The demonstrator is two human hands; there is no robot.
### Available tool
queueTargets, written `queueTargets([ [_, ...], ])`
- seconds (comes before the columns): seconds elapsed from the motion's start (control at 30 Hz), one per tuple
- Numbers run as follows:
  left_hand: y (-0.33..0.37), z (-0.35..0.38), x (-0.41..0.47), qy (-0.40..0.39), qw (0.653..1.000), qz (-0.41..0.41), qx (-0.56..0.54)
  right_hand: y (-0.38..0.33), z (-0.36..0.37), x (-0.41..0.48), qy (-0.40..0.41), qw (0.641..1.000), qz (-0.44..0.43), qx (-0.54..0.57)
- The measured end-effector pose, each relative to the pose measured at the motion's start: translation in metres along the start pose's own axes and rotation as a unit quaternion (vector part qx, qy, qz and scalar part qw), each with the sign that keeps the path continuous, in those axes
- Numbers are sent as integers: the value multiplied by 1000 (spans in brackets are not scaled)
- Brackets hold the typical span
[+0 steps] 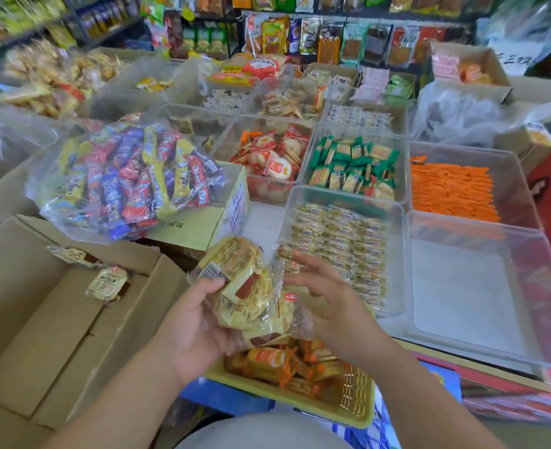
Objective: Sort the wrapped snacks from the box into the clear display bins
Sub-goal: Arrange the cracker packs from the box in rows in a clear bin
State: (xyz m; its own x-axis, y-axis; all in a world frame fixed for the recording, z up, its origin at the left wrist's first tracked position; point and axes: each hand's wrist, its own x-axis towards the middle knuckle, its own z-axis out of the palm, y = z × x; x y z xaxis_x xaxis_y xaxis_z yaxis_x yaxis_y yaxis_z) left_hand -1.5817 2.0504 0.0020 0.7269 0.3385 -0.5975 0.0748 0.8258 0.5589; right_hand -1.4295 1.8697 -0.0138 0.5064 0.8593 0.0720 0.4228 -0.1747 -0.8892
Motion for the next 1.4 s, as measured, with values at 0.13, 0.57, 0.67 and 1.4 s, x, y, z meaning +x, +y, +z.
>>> queueTargets([
  [0.13,20,-2,26,-29,999,-28,7,4,-1,10,65,994,-20,-90],
  [0.57,43,-28,95,2,1000,-5,4,30,-40,55,260,944,177,-100],
  [0.67,42,-26,100,16,1000,-9,13,42,-47,93,252,934,185,-172],
  [1.4,35,-31,99,53,996,-7,76,104,-16,142,-153,933,201,-255],
])
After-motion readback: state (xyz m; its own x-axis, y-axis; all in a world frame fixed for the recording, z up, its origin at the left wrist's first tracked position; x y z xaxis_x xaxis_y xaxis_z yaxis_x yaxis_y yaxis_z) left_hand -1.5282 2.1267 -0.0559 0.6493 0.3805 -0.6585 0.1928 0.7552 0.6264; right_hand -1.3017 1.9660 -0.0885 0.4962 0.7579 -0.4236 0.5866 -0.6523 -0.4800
